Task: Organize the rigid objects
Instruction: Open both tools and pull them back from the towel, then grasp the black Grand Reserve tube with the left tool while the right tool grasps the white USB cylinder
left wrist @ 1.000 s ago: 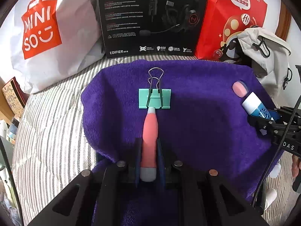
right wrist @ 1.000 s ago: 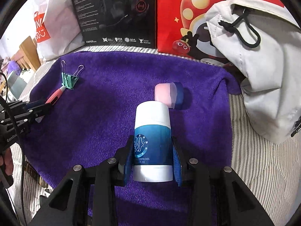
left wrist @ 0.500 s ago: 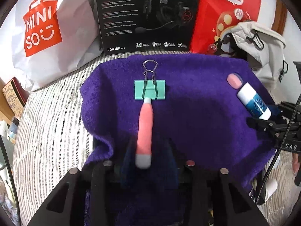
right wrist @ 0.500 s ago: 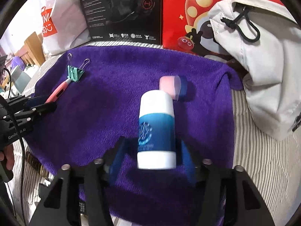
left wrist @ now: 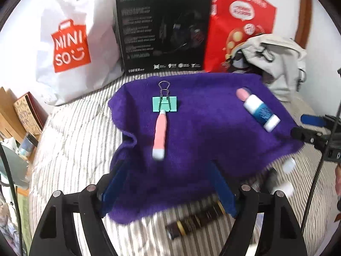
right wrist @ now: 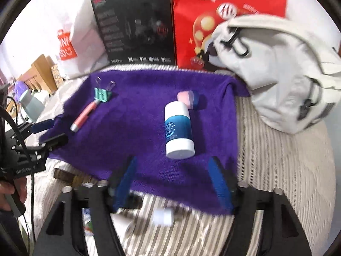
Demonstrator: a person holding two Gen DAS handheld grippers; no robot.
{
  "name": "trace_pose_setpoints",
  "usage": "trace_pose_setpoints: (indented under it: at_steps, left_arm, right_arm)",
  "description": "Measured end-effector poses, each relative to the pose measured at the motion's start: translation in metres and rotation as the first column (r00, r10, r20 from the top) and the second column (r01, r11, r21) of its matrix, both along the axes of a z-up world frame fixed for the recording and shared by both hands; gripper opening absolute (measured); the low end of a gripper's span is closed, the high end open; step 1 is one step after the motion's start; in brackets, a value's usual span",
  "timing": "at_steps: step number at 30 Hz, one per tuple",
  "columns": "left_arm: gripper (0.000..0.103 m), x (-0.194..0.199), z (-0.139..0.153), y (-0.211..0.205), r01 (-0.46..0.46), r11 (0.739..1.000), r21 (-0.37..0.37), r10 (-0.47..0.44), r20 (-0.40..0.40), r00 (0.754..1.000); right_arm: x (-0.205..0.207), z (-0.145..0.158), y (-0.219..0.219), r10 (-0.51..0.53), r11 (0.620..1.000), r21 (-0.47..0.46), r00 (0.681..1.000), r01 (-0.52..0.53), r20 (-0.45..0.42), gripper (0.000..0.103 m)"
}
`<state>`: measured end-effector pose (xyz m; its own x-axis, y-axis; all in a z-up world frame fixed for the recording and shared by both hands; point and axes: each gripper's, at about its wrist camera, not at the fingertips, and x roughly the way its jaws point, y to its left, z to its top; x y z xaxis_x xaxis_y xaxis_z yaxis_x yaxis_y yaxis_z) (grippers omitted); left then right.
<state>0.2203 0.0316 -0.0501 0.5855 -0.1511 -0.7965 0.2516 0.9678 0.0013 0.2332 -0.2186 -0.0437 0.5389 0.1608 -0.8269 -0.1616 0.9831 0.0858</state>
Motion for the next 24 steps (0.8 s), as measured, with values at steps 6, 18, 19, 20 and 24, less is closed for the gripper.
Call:
trace_pose_setpoints:
  at_steps: [6,18,19,20,24]
  left_arm:
    - [0.081,-0.042,-0.003,0.011,0.076,0.997,0.016,-0.076,0.001,0.997]
    - [0.081,-0.05,-0.048,0.009,0.162,0.985,0.06,-0.159,-0.05,0.986]
    - [0.081,-0.048,-0.051,0.007,0.17,0.983,0.073,-0.166,-0.051,0.985]
    - [0.081,-0.048,-0.053,0.005,0.183,0.98,0.082,-0.179,-0.047,0.983]
    - [0.081,-0.043,-0.053,-0.001,0.212,0.973,0.087,-0.21,-0.034,0.977]
  right_arm:
    - [-0.04,0.015,-0.005,-0.04,0.998,0.04,0.999,0.039,0.025,0.088]
    - [-0.091,-0.011,-0.017,-0.122,0.991,0.05,0.991,0.124,-0.051,0.101]
    - [-0.095,-0.015,-0.019,-0.133,0.99,0.047,0.989,0.136,-0.059,0.101]
    - [-0.097,-0.017,-0.021,-0.139,0.989,0.049,0.988,0.143,-0.064,0.101]
    - [-0.106,-0.027,-0.029,-0.163,0.984,0.051,0.983,0.168,-0.088,0.101]
